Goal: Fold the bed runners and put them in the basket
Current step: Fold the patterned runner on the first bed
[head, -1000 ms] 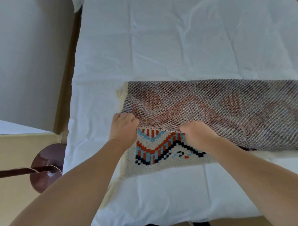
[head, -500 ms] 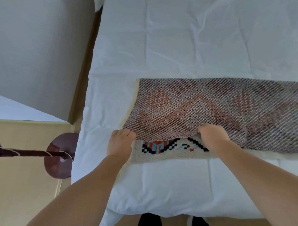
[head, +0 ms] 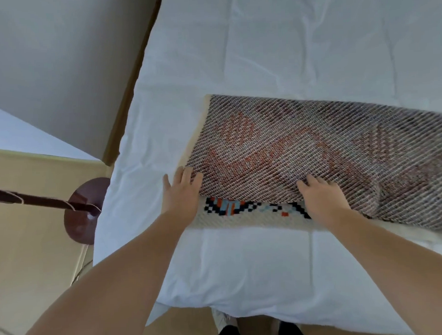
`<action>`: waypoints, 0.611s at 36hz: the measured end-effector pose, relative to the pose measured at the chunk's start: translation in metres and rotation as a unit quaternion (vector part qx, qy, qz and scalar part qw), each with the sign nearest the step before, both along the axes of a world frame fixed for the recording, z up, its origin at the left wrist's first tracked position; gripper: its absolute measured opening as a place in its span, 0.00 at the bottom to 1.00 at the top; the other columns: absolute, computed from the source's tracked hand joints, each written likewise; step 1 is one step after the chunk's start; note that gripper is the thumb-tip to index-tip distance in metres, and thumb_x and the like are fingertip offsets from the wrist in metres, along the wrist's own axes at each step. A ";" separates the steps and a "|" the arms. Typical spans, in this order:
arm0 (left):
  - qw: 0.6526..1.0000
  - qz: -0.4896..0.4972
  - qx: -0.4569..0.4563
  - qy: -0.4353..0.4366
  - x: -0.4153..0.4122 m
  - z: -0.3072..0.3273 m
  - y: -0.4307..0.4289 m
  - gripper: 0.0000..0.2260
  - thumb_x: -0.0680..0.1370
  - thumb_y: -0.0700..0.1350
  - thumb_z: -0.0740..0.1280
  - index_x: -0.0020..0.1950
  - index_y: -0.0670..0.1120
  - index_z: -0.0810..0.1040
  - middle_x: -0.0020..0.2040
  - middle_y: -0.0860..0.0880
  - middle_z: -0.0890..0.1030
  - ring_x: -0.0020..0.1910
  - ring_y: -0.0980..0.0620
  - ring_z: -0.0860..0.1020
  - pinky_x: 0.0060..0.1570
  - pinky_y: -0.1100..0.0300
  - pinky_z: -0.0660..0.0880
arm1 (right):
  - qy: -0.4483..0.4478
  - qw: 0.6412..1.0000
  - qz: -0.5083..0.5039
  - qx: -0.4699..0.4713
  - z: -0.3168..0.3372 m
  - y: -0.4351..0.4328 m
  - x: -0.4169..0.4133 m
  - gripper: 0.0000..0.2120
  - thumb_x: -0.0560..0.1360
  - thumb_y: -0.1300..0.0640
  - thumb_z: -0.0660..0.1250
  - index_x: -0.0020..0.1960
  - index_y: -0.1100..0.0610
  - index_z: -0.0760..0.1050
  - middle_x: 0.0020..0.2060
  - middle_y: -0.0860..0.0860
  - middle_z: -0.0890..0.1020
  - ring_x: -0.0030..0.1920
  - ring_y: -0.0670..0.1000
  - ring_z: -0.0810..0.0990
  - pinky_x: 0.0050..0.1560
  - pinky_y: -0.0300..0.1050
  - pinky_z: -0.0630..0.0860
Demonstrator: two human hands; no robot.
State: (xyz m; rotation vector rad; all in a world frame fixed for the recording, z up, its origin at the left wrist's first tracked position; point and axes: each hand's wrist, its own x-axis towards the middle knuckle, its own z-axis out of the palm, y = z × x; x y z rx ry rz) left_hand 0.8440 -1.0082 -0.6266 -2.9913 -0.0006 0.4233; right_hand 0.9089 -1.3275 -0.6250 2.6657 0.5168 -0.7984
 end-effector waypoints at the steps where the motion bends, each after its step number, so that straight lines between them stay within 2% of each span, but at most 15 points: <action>1: 1.000 -0.006 0.012 0.001 0.006 -0.003 0.002 0.31 0.70 0.40 0.66 0.70 0.49 0.58 0.71 0.44 0.58 0.72 0.42 0.54 0.67 0.38 0.54 | -0.002 1.000 -0.005 -0.003 -0.002 -0.001 0.000 0.31 0.78 0.63 0.55 0.78 0.55 0.48 0.77 0.57 0.54 0.74 0.59 0.57 0.70 0.56 0.61; 4: 1.000 -0.023 0.009 -0.006 0.018 -0.015 0.010 0.25 0.71 0.39 0.65 0.67 0.51 0.65 0.69 0.47 0.66 0.69 0.46 0.60 0.67 0.44 0.56 | -0.004 1.000 -0.026 -0.005 -0.012 -0.006 -0.002 0.31 0.79 0.63 0.54 0.78 0.54 0.45 0.78 0.57 0.48 0.76 0.59 0.52 0.72 0.56 0.57; 6: 0.999 -0.032 -0.014 -0.014 0.021 -0.017 0.011 0.19 0.72 0.37 0.63 0.61 0.51 0.72 0.63 0.51 0.73 0.64 0.49 0.67 0.63 0.52 0.60 | 0.001 0.999 -0.038 0.006 -0.016 -0.009 -0.003 0.31 0.79 0.64 0.54 0.78 0.55 0.45 0.78 0.56 0.47 0.76 0.58 0.50 0.73 0.56 0.56; 8: 0.998 -0.040 -0.049 -0.024 0.019 -0.014 0.010 0.16 0.72 0.36 0.61 0.56 0.50 0.75 0.58 0.52 0.76 0.59 0.49 0.71 0.58 0.56 0.62 | 0.011 0.998 -0.050 0.024 -0.017 -0.011 -0.006 0.32 0.79 0.65 0.53 0.78 0.55 0.45 0.78 0.55 0.47 0.77 0.56 0.49 0.74 0.55 0.54; 11: 0.994 -0.050 -0.085 -0.047 0.007 0.000 0.014 0.16 0.72 0.34 0.60 0.55 0.47 0.78 0.55 0.50 0.79 0.57 0.46 0.74 0.57 0.54 0.66 | 0.013 0.997 -0.056 0.046 -0.009 -0.013 -0.015 0.31 0.78 0.66 0.53 0.78 0.56 0.46 0.78 0.54 0.48 0.77 0.55 0.49 0.74 0.55 0.55; 14: 0.988 -0.051 -0.130 -0.065 -0.011 0.019 0.019 0.16 0.67 0.29 0.63 0.49 0.42 0.81 0.49 0.45 0.82 0.51 0.42 0.77 0.53 0.50 0.72 | 0.009 0.997 -0.051 0.048 0.007 -0.011 -0.026 0.33 0.77 0.67 0.56 0.78 0.57 0.46 0.78 0.54 0.49 0.77 0.55 0.50 0.74 0.56 0.55; 18: 0.984 -0.100 -0.140 -0.051 -0.036 0.035 0.021 0.11 0.59 0.29 0.70 0.36 0.41 0.80 0.35 0.45 0.80 0.37 0.43 0.79 0.39 0.50 0.77 | 0.017 0.998 -0.048 0.036 0.024 -0.005 -0.046 0.31 0.78 0.64 0.56 0.78 0.56 0.47 0.78 0.52 0.50 0.76 0.55 0.51 0.73 0.57 0.55; 20: 0.985 -0.105 -0.134 -0.032 -0.045 0.034 0.019 0.13 0.56 0.30 0.74 0.36 0.42 0.80 0.34 0.46 0.79 0.36 0.44 0.79 0.38 0.52 0.78 | 0.027 0.998 -0.042 0.027 0.025 -0.004 -0.056 0.29 0.79 0.62 0.55 0.78 0.56 0.47 0.78 0.52 0.51 0.76 0.55 0.51 0.73 0.58 0.55; 22: 0.986 -0.103 -0.129 -0.005 -0.052 0.024 0.018 0.12 0.60 0.30 0.73 0.40 0.42 0.82 0.38 0.46 0.81 0.40 0.44 0.80 0.42 0.53 0.77 | 0.038 0.998 -0.045 0.017 0.022 -0.004 -0.062 0.29 0.80 0.61 0.53 0.78 0.56 0.46 0.78 0.53 0.50 0.77 0.55 0.50 0.74 0.58 0.53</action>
